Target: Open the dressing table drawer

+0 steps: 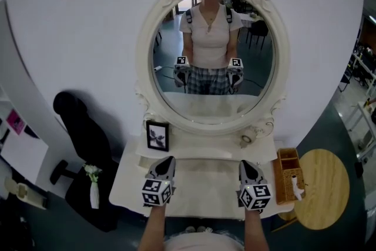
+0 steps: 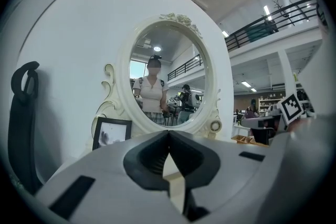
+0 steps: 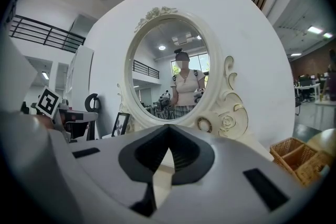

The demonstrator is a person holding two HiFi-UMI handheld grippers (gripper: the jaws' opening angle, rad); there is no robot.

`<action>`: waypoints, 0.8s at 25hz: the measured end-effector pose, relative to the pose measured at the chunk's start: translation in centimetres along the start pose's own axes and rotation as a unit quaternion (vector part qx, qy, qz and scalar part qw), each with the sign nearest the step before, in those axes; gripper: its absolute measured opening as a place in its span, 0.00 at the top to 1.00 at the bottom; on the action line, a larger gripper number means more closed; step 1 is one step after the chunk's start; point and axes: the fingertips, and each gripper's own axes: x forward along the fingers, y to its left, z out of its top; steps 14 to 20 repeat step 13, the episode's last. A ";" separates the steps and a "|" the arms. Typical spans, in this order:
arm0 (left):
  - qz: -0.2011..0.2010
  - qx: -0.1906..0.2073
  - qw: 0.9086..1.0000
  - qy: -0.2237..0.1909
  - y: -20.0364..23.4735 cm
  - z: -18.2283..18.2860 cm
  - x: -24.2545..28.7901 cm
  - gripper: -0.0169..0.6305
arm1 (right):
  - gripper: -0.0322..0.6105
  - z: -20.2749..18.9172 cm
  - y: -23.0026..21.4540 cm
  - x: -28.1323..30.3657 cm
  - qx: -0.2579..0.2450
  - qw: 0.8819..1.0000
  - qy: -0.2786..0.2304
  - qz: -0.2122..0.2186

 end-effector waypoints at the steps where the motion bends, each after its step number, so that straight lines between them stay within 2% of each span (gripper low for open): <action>1: -0.002 0.000 1.000 0.000 -0.1 0.0 0.1 0.93 | 0.93 0.0 0.0 0.0 0.001 1.000 0.001 0.000; 20: -0.008 0.001 1.000 0.003 -0.1 -0.3 0.1 0.93 | 0.93 -0.3 -0.2 -0.4 0.000 1.000 0.005 -0.010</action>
